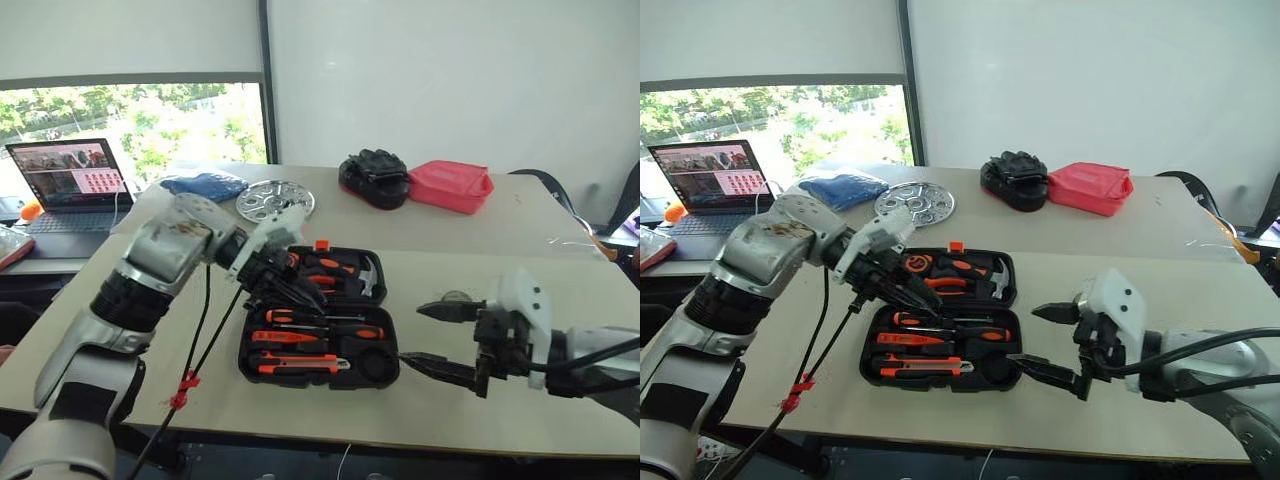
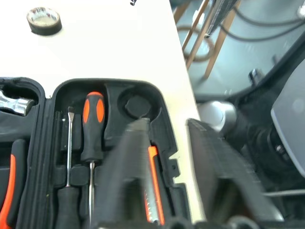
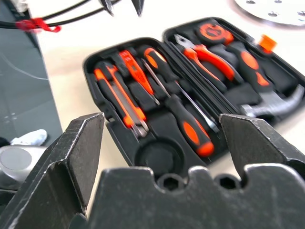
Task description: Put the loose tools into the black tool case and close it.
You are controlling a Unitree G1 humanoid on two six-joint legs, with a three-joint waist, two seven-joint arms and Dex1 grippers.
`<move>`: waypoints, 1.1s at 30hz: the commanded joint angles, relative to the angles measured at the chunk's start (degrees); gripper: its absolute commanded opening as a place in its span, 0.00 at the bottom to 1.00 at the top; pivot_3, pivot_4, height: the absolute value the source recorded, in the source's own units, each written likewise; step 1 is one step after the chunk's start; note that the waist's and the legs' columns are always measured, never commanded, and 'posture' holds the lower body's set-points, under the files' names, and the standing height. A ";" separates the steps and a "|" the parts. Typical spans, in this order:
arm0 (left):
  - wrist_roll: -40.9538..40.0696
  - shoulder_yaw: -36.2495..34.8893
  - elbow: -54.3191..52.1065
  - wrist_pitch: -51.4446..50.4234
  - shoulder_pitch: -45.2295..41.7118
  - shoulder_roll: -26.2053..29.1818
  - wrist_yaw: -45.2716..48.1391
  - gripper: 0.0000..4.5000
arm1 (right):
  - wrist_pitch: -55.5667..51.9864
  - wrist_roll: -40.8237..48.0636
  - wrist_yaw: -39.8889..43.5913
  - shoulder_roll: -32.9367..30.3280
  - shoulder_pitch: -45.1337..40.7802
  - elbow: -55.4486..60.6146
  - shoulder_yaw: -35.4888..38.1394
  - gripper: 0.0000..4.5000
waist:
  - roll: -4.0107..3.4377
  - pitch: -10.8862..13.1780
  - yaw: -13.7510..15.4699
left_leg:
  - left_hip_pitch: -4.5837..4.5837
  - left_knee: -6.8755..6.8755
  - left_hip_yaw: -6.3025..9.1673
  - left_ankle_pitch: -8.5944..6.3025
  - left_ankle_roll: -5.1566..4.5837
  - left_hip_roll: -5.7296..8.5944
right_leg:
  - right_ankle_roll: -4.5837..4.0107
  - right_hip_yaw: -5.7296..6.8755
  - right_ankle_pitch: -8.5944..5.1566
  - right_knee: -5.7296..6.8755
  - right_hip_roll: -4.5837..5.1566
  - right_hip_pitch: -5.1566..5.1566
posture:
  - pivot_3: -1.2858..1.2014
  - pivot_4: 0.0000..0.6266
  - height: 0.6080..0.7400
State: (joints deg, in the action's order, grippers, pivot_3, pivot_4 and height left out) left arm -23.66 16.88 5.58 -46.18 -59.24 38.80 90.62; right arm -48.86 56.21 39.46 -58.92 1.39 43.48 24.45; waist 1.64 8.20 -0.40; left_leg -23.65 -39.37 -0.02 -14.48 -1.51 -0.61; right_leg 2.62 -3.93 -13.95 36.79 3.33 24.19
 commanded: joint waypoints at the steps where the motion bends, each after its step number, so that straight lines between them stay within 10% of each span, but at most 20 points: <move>1: -3.87 -6.27 1.04 1.64 -1.38 -1.03 -1.20 0.73 | 0.20 -4.21 3.97 -0.10 8.01 -1.57 10.78 1.00 | 0.12 0.07 0.04 | 0.00 -0.02 -0.02 0.00 0.00 -0.01 | -0.01 0.01 0.01 0.02 -0.01 -0.01 | 0.52 0.24 1.00; 5: -6.10 -10.25 2.77 3.02 -1.93 -2.62 -2.87 0.99 | 2.11 -11.75 10.64 3.60 23.09 -7.87 26.39 1.00 | 0.16 0.10 0.98 | -0.10 -0.15 -0.09 0.00 0.00 0.04 | 0.01 0.03 0.01 -0.01 -0.01 -0.03 | 0.52 0.24 1.00; 17: -7.09 -10.15 0.27 5.40 -0.93 -2.12 -1.65 0.99 | 4.40 -16.83 18.29 5.18 32.86 -12.41 36.58 1.00 | 0.14 0.12 -0.58 | 0.24 -0.30 -0.18 0.01 0.04 -0.12 | 0.26 -0.10 -0.12 0.08 -0.12 -0.29 | 0.52 0.24 1.00; 25: -5.25 -11.30 -0.20 8.50 0.82 -2.80 -6.78 0.99 | 5.54 -20.53 13.58 -9.95 3.84 -19.94 5.15 1.00 | 0.10 0.51 -1.70 | 0.93 -0.25 -0.19 0.03 0.08 -0.15 | 0.39 -0.20 -0.16 -0.01 -0.13 -0.96 | 0.52 0.24 1.00; 33: -2.62 -11.82 1.41 11.67 3.86 0.63 -9.08 0.99 | 7.20 -38.68 16.23 -2.75 -35.54 -44.24 -31.67 1.00 | -0.02 0.89 -1.65 | 0.13 -0.20 -0.14 0.04 0.09 -0.08 | -0.07 -0.19 0.10 0.13 -0.06 -0.02 | 0.52 0.24 1.00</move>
State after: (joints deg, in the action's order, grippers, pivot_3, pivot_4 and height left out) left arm -26.81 6.41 7.41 -35.72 -54.88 38.68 81.97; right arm -43.75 21.60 54.70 -62.06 -31.63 3.22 -4.21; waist 1.62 9.08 -2.06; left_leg -23.67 -39.65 -0.19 -14.44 -1.42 -0.63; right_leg 2.56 -4.06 -13.85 37.03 3.30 24.33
